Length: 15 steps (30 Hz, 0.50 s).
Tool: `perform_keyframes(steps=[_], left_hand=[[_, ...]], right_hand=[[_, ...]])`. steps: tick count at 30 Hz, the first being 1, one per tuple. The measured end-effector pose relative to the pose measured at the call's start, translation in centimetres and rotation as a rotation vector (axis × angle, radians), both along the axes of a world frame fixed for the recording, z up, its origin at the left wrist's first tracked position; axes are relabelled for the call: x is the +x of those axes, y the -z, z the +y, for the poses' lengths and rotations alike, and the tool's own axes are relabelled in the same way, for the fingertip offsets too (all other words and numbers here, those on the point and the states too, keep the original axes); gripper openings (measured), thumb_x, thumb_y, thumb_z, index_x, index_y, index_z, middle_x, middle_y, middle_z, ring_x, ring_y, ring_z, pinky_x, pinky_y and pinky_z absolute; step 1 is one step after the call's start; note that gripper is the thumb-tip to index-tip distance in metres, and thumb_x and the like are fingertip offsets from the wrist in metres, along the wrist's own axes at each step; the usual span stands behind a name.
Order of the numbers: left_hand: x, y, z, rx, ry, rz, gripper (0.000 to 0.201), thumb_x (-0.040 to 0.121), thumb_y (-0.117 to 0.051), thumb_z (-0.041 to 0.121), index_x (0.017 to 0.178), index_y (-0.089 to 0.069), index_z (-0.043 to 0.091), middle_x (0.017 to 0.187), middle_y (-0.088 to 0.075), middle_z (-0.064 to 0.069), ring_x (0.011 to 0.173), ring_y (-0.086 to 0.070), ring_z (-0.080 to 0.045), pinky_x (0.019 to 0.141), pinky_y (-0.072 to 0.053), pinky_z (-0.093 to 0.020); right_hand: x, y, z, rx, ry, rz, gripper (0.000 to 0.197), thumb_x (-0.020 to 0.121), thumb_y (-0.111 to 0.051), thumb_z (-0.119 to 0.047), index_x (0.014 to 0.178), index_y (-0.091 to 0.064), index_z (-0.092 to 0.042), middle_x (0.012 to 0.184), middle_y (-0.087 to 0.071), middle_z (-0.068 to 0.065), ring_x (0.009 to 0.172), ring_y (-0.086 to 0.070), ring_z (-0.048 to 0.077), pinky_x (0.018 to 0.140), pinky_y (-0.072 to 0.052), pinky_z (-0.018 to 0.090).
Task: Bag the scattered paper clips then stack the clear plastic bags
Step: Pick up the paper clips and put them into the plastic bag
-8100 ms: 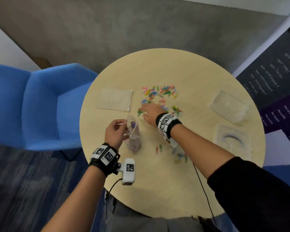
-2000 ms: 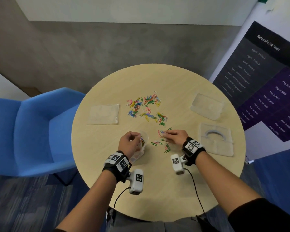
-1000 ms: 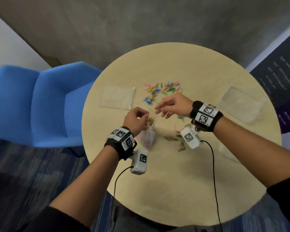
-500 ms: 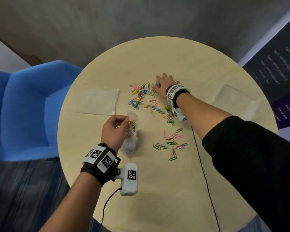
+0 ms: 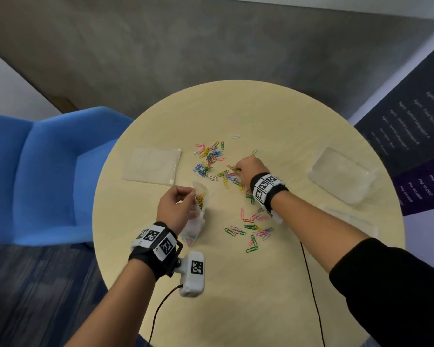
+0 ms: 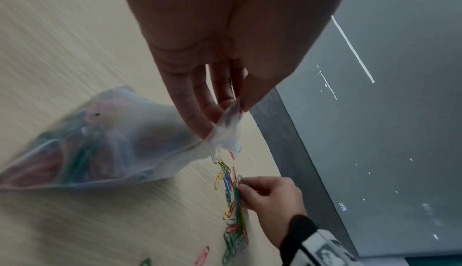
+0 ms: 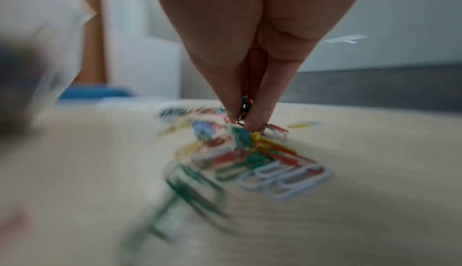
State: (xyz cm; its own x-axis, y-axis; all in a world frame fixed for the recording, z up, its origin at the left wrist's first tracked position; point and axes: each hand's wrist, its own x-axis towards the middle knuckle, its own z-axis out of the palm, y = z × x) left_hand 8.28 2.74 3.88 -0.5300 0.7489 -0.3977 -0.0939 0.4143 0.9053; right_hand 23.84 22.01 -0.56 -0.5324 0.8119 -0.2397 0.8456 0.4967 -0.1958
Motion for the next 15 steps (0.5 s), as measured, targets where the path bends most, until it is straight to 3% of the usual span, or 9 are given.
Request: perform_keyframes(steps=[2, 4, 7, 12, 15], left_hand=[[-0.1, 0.1, 0.1, -0.006, 0.014, 0.001, 0.006, 0.091, -0.066, 0.017, 0.091, -0.065, 0.011, 0.083, -0.067, -0.013, 0.072, -0.065, -0.021, 0.074, -0.061, -0.048], [-0.3, 0.1, 0.3, -0.020, 0.029, 0.003, 0.007, 0.091, -0.065, 0.018, 0.092, -0.065, 0.011, 0.085, -0.068, -0.014, 0.074, -0.067, -0.024, 0.074, -0.061, -0.049], [-0.3, -0.1, 0.4, -0.059, 0.052, -0.032, 0.009, 0.094, -0.061, 0.020, 0.096, -0.064, 0.011, 0.084, -0.067, -0.011, 0.074, -0.067, -0.026, 0.074, -0.061, -0.049], [-0.3, -0.7, 0.0, -0.075, 0.106, -0.109, 0.011, 0.098, -0.054, 0.018, 0.100, -0.060, 0.009, 0.076, -0.065, -0.007, 0.062, -0.062, -0.019, 0.068, -0.059, -0.039], [-0.8, -1.3, 0.2, -0.069, 0.162, -0.086, 0.015, 0.098, -0.055, 0.020, 0.104, -0.057, 0.007, 0.079, -0.064, -0.010, 0.060, -0.062, -0.018, 0.062, -0.057, -0.034]], right_hand=[[1.4, -0.5, -0.2, -0.140, 0.317, 0.313, 0.021, 0.087, -0.069, -0.017, 0.104, -0.075, -0.006, 0.096, -0.074, 0.011, 0.087, -0.069, 0.024, 0.086, -0.056, 0.032], [2.6, -1.4, -1.0, -0.408, 0.641, 0.726, 0.027, 0.081, -0.076, -0.012, 0.105, -0.073, -0.001, 0.095, -0.075, 0.012, 0.079, -0.072, 0.019, 0.078, -0.059, 0.027], [2.3, -4.4, -3.8, -0.887, 0.878, 1.255, 0.029, 0.082, -0.071, 0.000, 0.110, -0.066, 0.005, 0.103, -0.072, 0.019, 0.083, -0.074, 0.022, 0.071, -0.059, 0.023], [-0.9, -8.3, -9.8, -1.280, 0.832, 1.509, 0.022, 0.090, -0.057, 0.002, 0.111, -0.062, 0.009, 0.097, -0.072, 0.014, 0.088, -0.070, 0.021, 0.073, -0.060, 0.023], [-3.5, -7.9, -12.8, -1.265, 0.857, 1.466, 0.021, 0.090, -0.059, 0.003, 0.109, -0.063, 0.010, 0.099, -0.070, 0.017, 0.085, -0.070, 0.022, 0.073, -0.060, 0.023]])
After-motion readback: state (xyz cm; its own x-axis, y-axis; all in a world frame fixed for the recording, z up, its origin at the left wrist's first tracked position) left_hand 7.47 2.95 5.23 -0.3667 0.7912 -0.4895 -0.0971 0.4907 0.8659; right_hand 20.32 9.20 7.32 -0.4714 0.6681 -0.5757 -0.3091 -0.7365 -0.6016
